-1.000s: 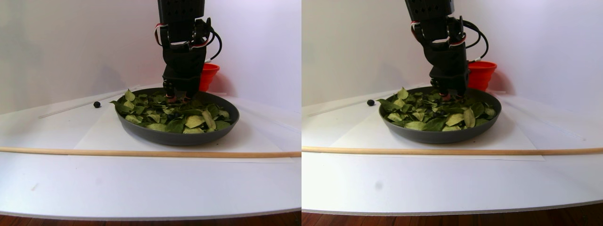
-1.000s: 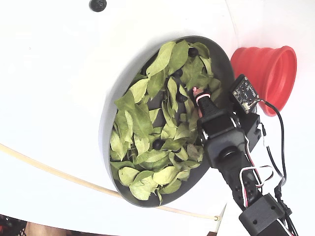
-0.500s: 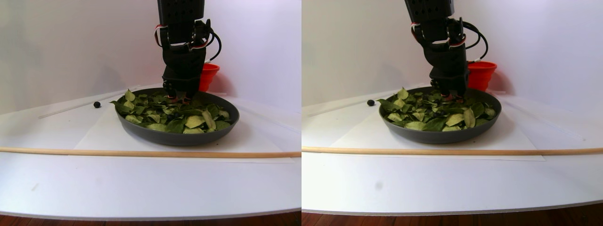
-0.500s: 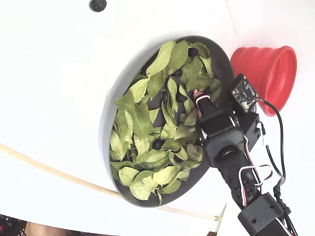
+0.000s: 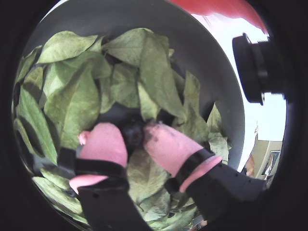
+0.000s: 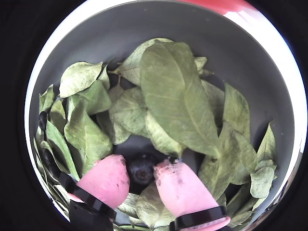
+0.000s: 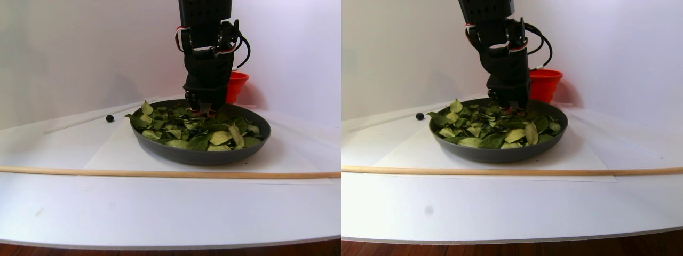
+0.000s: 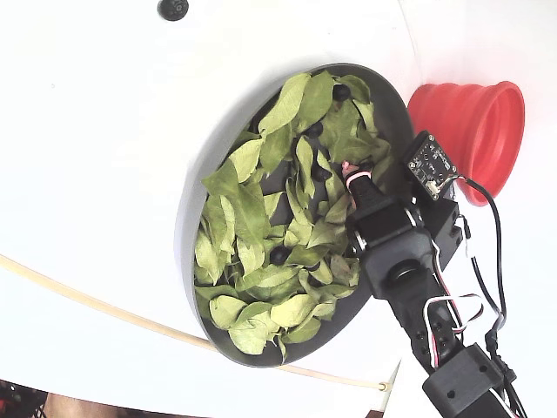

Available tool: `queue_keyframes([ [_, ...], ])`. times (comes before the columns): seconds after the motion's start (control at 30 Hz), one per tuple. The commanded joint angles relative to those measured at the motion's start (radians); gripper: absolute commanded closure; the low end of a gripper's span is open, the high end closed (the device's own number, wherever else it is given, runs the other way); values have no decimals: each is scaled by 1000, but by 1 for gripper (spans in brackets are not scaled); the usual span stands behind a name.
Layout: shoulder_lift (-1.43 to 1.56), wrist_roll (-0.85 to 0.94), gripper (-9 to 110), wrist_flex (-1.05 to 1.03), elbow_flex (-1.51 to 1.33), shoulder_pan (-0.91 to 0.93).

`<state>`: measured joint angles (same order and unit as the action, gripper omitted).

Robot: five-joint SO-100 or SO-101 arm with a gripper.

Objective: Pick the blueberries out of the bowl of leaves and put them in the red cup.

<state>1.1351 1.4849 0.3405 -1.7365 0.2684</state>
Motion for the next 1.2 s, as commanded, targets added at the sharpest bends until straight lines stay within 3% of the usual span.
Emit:
queue_keyframes([
  [0.0, 138, 8, 92, -5, -2, 23],
  [1.17, 374, 75, 92, -101, -74, 52],
])
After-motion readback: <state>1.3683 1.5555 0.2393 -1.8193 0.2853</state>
